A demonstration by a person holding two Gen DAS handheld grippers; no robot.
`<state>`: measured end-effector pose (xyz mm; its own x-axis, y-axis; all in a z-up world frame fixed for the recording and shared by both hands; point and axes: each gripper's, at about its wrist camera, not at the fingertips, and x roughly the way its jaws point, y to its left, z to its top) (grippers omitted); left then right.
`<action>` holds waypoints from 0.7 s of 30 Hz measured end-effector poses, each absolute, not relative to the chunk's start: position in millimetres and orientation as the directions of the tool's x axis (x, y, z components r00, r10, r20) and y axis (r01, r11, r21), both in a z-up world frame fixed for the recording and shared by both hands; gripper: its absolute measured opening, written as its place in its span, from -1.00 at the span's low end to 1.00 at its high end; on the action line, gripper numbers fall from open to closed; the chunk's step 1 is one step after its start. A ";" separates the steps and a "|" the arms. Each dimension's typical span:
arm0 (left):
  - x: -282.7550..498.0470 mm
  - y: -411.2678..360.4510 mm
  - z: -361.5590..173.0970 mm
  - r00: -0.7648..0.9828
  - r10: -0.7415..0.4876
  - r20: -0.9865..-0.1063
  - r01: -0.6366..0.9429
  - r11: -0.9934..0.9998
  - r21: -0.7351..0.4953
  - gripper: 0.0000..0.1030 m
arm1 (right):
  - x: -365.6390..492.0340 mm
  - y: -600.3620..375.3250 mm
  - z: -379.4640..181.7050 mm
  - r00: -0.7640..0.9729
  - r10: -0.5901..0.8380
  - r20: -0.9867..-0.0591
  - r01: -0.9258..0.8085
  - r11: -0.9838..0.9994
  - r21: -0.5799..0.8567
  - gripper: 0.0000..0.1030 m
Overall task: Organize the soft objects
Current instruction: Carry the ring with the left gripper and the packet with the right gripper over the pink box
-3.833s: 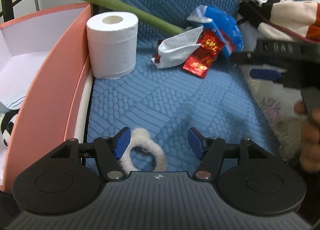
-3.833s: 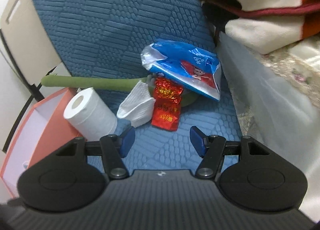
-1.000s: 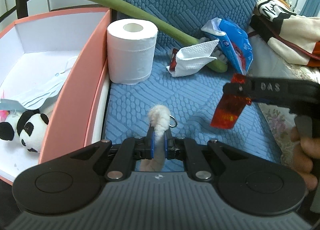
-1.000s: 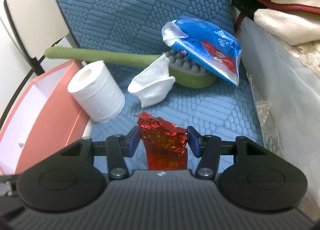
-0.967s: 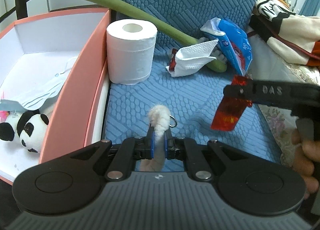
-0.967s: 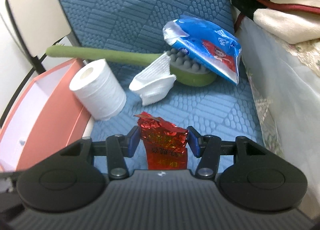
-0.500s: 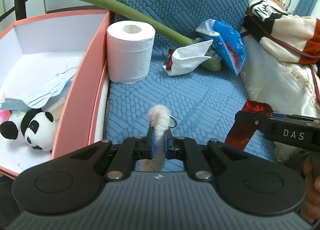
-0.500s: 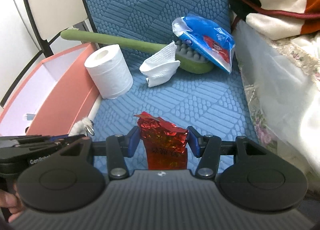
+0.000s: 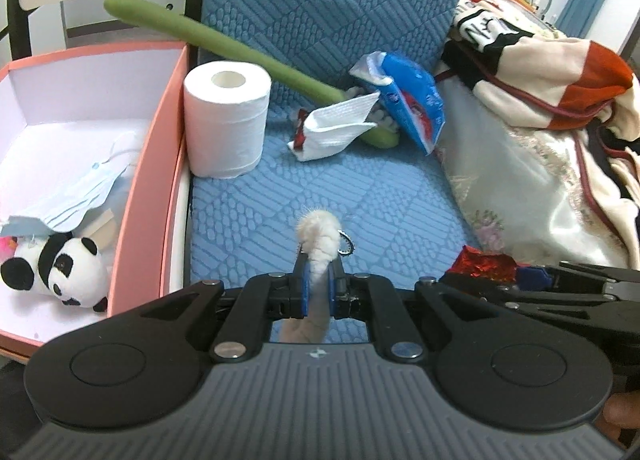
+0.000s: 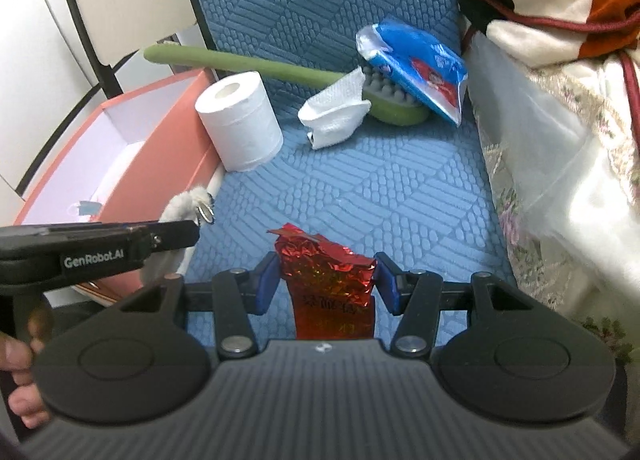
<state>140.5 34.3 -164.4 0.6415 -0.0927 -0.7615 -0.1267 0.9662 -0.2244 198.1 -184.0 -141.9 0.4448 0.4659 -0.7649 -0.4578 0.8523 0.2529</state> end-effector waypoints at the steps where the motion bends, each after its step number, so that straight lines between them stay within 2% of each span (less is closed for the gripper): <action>1: 140.5 34.9 -161.3 0.643 -0.096 -0.760 -0.123 0.966 -0.227 -0.79 | 198.1 -182.9 -138.1 0.450 0.465 -0.762 -0.460 0.852 0.249 0.06; 21: 135.9 95.0 -81.8 0.727 -0.034 -0.686 -0.169 0.959 -0.227 -0.79 | 208.9 -126.9 -63.9 0.508 0.540 -0.671 -0.559 0.799 0.219 0.06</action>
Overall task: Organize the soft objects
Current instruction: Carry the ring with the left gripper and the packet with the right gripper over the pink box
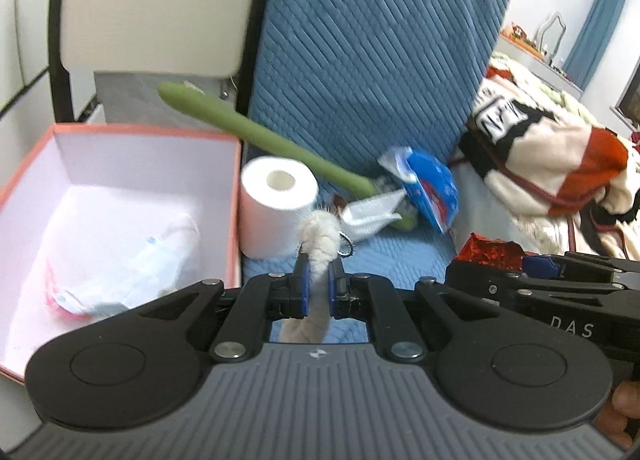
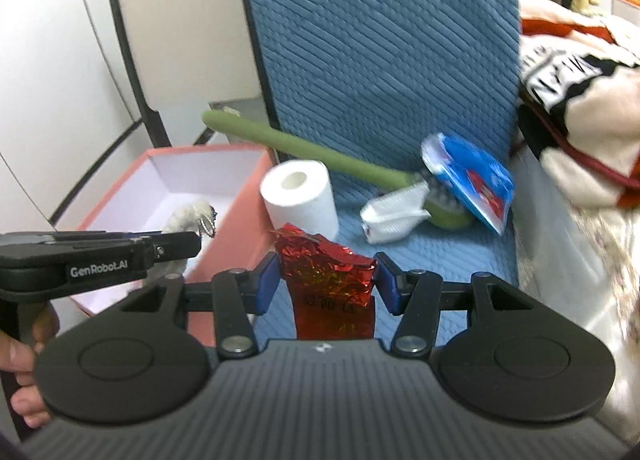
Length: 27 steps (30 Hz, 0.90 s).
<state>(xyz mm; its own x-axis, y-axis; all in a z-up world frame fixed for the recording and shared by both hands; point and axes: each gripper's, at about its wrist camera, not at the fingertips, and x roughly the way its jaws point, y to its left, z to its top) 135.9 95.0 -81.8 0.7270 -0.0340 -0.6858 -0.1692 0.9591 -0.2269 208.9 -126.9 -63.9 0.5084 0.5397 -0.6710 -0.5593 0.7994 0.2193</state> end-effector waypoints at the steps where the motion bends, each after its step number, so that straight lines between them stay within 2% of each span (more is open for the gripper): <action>1: 135.7 99.6 -77.2 0.732 -0.028 -0.680 -0.172 0.959 -0.224 -0.79 | 209.6 -122.5 -60.0 0.510 0.545 -0.665 -0.565 0.796 0.219 0.06; 9: 126.6 147.4 -46.9 0.771 0.016 -0.637 -0.207 0.952 -0.226 -0.79 | 204.8 -75.4 -27.3 0.504 0.614 -0.607 -0.623 0.745 0.237 0.06; 18: 104.9 214.4 -36.6 0.767 0.076 -0.637 -0.275 0.936 -0.220 -0.79 | 194.6 -6.3 -19.8 0.432 0.679 -0.594 -0.681 0.677 0.279 0.06; 27: 90.7 278.3 -72.4 0.721 0.088 -0.687 -0.342 0.908 -0.243 -0.79 | 194.4 55.3 -59.2 0.339 0.643 -0.687 -0.703 0.658 0.270 0.06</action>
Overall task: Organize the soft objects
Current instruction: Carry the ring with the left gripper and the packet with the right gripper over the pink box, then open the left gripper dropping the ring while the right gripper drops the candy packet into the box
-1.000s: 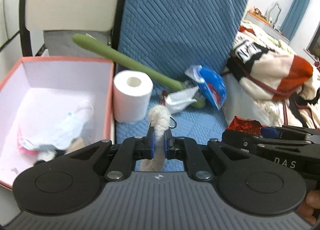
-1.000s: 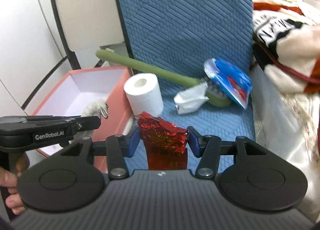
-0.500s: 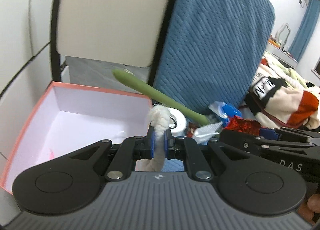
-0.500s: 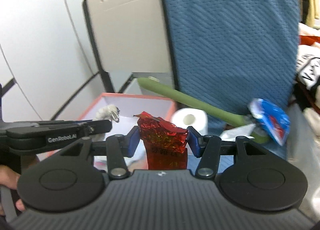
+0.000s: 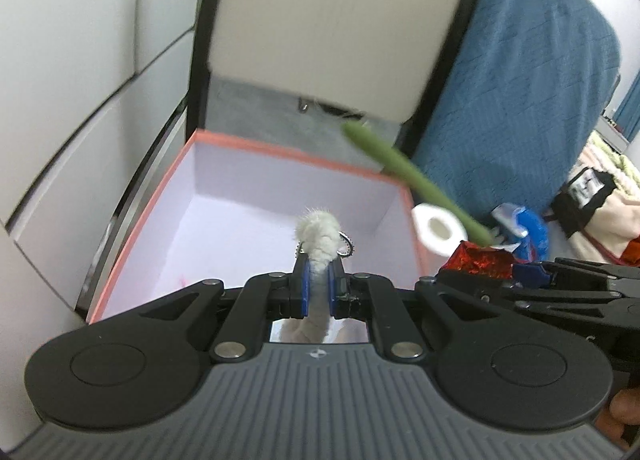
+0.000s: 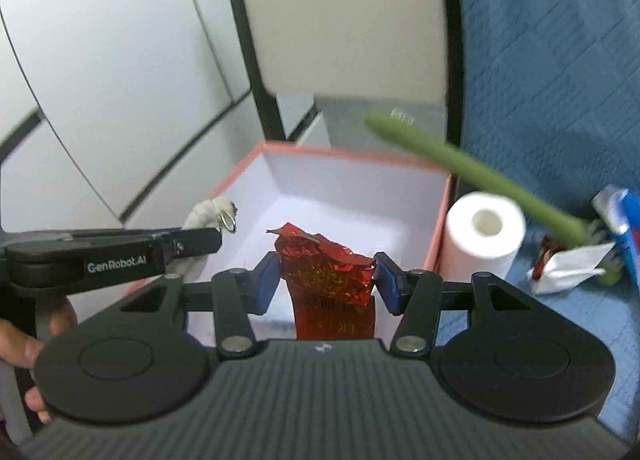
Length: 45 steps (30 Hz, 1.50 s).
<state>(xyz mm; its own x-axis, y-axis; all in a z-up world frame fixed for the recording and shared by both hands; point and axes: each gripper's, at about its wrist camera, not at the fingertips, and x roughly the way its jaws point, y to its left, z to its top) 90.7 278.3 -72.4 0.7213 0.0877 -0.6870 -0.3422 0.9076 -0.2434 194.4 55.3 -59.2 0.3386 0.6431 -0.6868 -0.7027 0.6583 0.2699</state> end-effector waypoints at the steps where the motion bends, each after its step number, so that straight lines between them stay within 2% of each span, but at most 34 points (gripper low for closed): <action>1: 89.6 283.5 -80.3 0.712 0.085 -0.697 -0.347 0.905 -0.245 -0.79 | 194.0 60.1 -65.0 0.327 0.636 -0.699 -0.704 0.657 0.269 0.06; 11: 82.7 322.1 -147.5 0.612 0.046 -0.790 -0.396 0.882 -0.255 -0.79 | 187.2 100.8 -119.8 0.234 0.559 -0.796 -0.710 0.657 0.252 0.07; 19: 84.5 331.2 -155.8 0.602 0.033 -0.798 -0.404 0.875 -0.268 -0.77 | 187.7 107.0 -121.5 0.229 0.555 -0.800 -0.710 0.657 0.253 0.08; 21: 82.4 333.9 -151.1 0.607 0.029 -0.794 -0.418 0.862 -0.287 -0.69 | 190.5 104.9 -117.7 0.222 0.574 -0.788 -0.707 0.651 0.275 0.12; 23: 81.9 333.8 -142.7 0.617 0.037 -0.786 -0.420 0.861 -0.288 -0.45 | 188.8 100.6 -110.1 0.227 0.594 -0.772 -0.709 0.644 0.287 0.36; 25: 80.2 331.3 -132.0 0.631 0.060 -0.773 -0.419 0.865 -0.275 -0.36 | 186.1 96.3 -100.7 0.244 0.607 -0.757 -0.717 0.638 0.281 0.36; 33: 76.3 307.4 -89.1 0.684 0.093 -0.723 -0.384 0.889 -0.249 -0.35 | 183.3 65.8 -65.8 0.324 0.637 -0.699 -0.702 0.658 0.274 0.36; 45: 76.7 240.2 -40.5 0.754 0.067 -0.653 -0.292 0.925 -0.243 -0.35 | 184.5 -4.6 -31.6 0.449 0.636 -0.628 -0.649 0.715 0.259 0.36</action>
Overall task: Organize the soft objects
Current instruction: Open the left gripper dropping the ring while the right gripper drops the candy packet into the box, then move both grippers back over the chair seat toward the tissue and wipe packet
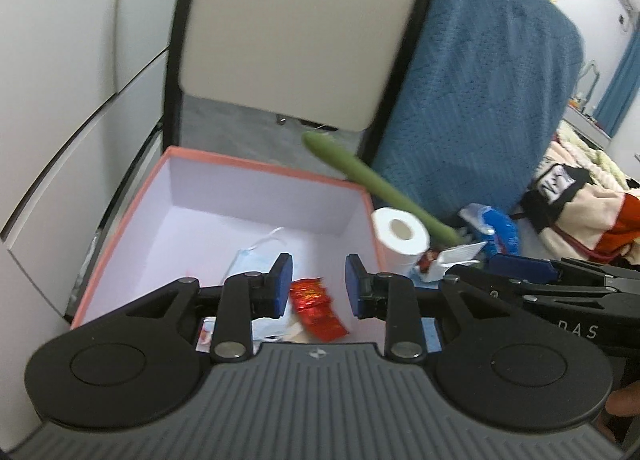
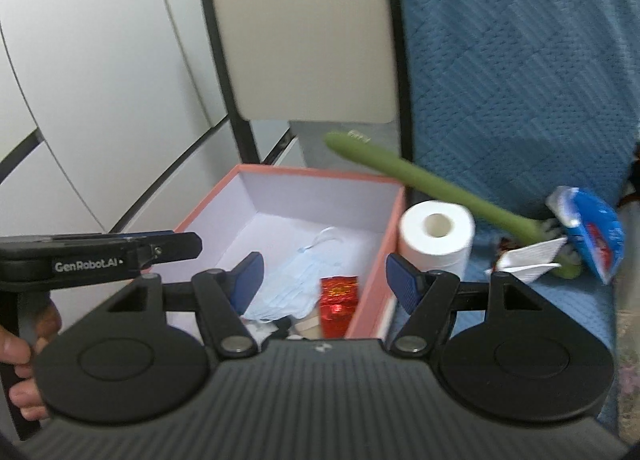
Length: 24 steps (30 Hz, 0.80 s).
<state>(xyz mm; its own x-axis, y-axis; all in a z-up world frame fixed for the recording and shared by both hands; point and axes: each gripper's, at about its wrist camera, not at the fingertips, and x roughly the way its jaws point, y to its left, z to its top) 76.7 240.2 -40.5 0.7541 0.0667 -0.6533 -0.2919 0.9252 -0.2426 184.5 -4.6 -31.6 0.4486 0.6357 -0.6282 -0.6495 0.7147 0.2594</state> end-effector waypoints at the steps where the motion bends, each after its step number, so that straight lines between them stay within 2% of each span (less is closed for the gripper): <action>1: 77.4 235.0 -38.3 0.757 0.063 -0.650 -0.285 0.927 -0.242 -0.35 | 184.0 -11.2 -30.3 0.459 0.634 -0.623 -0.644 0.720 0.258 0.36; 10: 82.9 180.1 -34.1 0.776 0.008 -0.631 -0.206 0.948 -0.241 -0.35 | 179.5 -70.0 -29.3 0.533 0.603 -0.594 -0.587 0.769 0.254 0.36; 24: 96.0 109.0 -58.8 0.749 -0.091 -0.656 -0.106 0.961 -0.254 -0.35 | 169.1 -146.9 -50.6 0.599 0.507 -0.619 -0.471 0.849 0.239 0.36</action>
<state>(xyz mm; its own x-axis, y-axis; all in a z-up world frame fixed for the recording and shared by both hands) 96.0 109.0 -58.8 0.7493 -0.0912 -0.6560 -0.1058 0.9613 -0.2545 169.1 -146.9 -50.6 0.5990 0.5074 -0.6195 -0.4715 0.8488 0.2393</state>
